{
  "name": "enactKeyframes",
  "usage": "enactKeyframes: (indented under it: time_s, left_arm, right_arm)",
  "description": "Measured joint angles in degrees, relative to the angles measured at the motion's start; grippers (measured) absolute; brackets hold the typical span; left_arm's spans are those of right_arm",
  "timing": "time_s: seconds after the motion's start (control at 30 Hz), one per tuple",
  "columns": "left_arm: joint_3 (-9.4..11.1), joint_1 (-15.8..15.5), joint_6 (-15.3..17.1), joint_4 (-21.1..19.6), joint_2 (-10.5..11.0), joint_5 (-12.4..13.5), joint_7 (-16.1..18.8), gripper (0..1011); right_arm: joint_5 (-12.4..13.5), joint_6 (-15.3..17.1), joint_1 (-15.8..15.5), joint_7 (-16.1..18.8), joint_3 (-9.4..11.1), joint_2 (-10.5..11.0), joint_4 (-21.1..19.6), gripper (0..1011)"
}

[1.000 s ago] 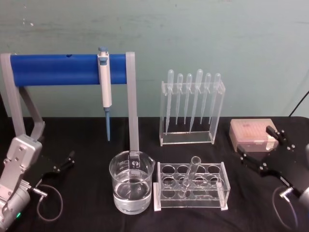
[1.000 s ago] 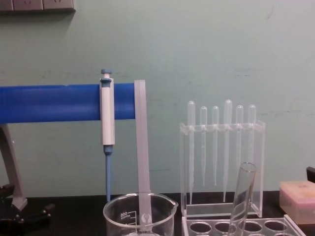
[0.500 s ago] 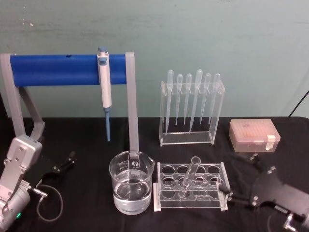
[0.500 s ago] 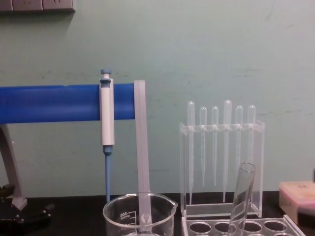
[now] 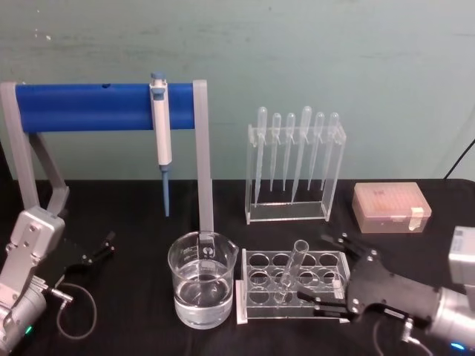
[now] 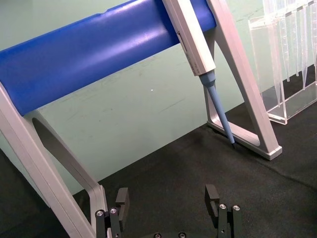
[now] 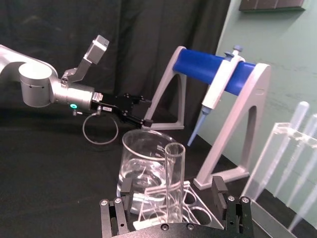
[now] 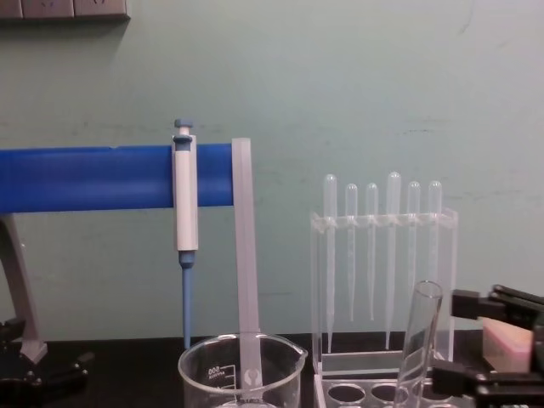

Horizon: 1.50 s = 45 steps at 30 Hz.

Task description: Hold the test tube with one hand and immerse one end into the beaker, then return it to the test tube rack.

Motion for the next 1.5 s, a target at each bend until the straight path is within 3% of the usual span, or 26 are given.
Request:
enactKeyframes:
  time_s: [0.37,0.7,0.97,1.2,1.5]
  left_arm:
    - [0.00,0.00,0.00,0.00,0.00,0.00,0.00,1000]
    - [0.00,0.00,0.00,0.00,0.00,0.01,0.00,1000]
    - [0.00,0.00,0.00,0.00,0.00,0.00,0.00,1000]
    - [0.00,0.00,0.00,0.00,0.00,0.00,0.00,1000]
    - [0.00,0.00,0.00,0.00,0.00,0.00,0.00,1000]
  right_arm:
    - [-1.94,2.07,4.90,2.98,-1.51,-4.00,3.90,1002]
    - [-3.06,4.25,6.08,2.92,-1.90,-4.86,4.73,1002]
    - [-3.05,4.17,6.05,2.85,-1.87,-4.81,4.69,998]
    - [-3.02,4.01,5.97,2.80,-1.83,-4.78,4.61,862]
    - [-2.99,3.88,5.92,2.71,-1.77,-4.74,4.55,569]
